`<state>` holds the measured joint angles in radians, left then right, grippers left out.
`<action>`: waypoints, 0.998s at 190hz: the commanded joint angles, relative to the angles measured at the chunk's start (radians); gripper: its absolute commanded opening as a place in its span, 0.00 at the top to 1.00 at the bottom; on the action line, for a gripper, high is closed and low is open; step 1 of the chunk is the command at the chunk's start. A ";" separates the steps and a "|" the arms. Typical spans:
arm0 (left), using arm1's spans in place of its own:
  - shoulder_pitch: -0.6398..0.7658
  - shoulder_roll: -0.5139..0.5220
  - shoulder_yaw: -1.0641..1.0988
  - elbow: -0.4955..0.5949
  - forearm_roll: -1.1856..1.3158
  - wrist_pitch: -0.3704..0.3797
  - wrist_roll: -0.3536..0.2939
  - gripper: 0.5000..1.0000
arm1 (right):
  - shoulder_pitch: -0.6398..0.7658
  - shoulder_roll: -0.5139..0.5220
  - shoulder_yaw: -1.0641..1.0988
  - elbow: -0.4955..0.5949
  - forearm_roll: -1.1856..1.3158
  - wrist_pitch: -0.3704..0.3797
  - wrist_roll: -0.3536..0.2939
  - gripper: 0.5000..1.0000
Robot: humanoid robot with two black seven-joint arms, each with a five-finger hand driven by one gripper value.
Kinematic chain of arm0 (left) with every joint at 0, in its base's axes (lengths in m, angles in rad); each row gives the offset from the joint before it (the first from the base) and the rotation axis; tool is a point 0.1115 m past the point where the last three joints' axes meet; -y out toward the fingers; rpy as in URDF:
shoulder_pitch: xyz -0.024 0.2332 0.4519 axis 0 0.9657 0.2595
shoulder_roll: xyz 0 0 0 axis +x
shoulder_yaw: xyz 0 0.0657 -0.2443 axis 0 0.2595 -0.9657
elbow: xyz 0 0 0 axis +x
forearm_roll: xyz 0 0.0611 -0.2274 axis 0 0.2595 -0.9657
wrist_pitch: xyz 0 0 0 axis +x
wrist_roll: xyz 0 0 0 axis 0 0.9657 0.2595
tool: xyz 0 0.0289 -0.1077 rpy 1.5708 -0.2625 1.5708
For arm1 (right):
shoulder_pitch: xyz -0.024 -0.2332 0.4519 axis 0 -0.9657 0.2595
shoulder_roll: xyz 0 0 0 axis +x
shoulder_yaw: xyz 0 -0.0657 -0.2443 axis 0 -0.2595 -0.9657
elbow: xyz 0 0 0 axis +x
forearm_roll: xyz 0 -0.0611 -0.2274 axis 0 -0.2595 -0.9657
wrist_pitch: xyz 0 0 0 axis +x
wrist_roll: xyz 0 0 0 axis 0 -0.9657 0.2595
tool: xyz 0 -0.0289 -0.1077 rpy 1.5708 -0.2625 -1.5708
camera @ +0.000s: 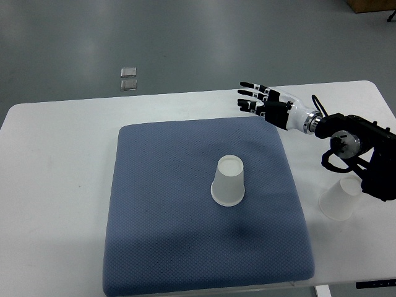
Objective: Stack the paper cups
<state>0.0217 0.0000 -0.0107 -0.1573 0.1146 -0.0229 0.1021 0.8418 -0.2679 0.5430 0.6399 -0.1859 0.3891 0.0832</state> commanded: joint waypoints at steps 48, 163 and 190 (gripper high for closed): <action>0.000 0.000 0.000 -0.001 0.000 0.000 -0.001 0.00 | 0.014 -0.013 0.000 -0.011 -0.003 -0.009 0.035 0.15; 0.000 0.000 -0.002 -0.001 0.000 0.000 0.001 0.00 | 0.086 -0.206 -0.017 0.003 -0.391 0.091 0.156 0.16; 0.000 0.000 -0.002 -0.001 0.000 0.000 0.001 0.00 | 0.088 -0.284 -0.014 0.006 -0.601 0.126 0.236 0.16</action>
<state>0.0216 0.0000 -0.0123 -0.1580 0.1152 -0.0231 0.1023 0.9263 -0.5075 0.5280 0.6438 -0.6502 0.4922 0.2669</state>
